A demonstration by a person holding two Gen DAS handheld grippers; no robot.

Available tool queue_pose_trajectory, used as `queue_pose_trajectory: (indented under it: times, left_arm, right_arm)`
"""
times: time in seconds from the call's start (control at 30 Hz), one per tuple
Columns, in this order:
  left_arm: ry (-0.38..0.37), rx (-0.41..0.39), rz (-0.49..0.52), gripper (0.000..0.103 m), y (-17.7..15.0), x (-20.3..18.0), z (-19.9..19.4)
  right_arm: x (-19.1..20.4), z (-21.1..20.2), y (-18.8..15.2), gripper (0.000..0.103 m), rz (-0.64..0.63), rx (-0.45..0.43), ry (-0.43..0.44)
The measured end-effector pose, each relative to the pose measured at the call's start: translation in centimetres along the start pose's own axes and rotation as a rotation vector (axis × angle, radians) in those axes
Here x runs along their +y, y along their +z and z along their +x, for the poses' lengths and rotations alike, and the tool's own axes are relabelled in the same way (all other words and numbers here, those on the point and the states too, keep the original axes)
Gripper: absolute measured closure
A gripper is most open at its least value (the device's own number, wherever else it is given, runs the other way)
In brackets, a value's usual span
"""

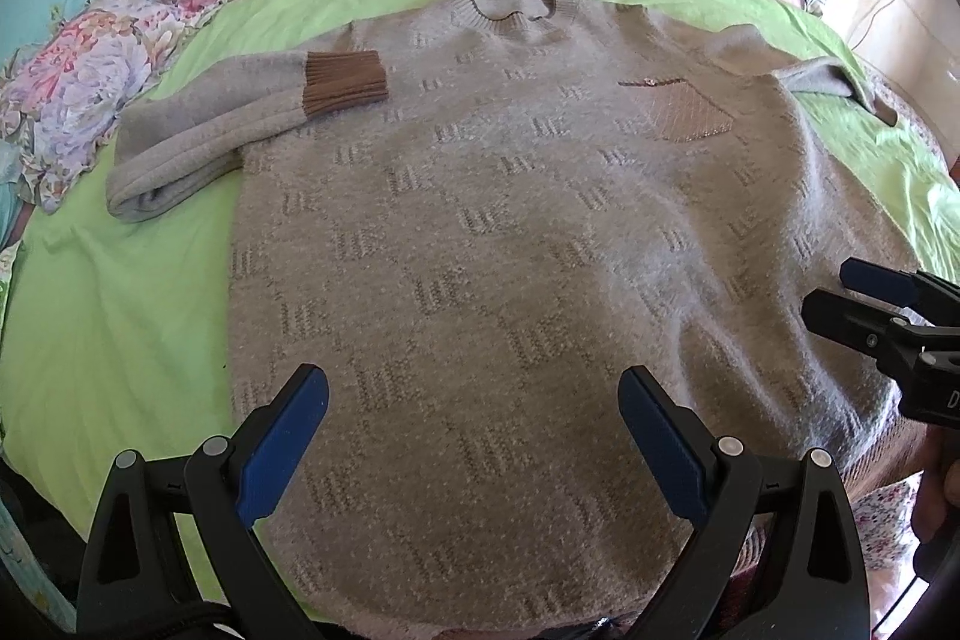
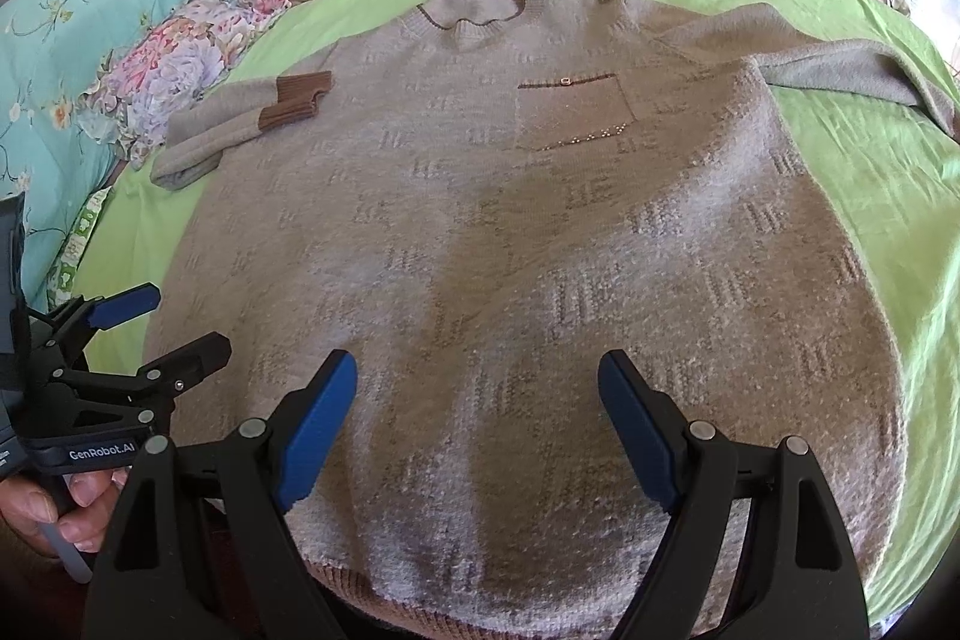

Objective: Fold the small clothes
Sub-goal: 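Grasp the brown cuff of a sleeve with the right gripper and lift it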

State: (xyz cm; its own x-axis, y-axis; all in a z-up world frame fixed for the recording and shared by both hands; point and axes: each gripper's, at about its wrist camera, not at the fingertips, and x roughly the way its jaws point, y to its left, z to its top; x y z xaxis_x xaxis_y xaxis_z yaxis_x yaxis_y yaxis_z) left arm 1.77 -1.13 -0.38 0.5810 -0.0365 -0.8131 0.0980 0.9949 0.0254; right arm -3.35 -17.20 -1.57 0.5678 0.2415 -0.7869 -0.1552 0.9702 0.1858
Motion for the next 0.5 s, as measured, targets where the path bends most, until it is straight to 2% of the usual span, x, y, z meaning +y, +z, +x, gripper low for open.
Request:
queue_pose_trajectory:
  times: [0.17,0.23,0.5]
  left_arm:
    - [-0.019,0.030,-0.007,0.005,0.5,0.1,0.5]
    - [-0.013,0.014,-0.004,0.005,0.9,0.2,0.7]
    - [-0.009,0.032,-0.025,0.005,2.9,0.5,1.6]
  right_arm:
    - [-1.8,-0.1,0.2,0.020,0.076,-0.010,0.046]
    - [-3.0,-0.4,0.5,0.020,0.121,-0.023,0.065]
    - [-10.3,-1.6,1.6,0.020,0.297,-0.115,0.073]
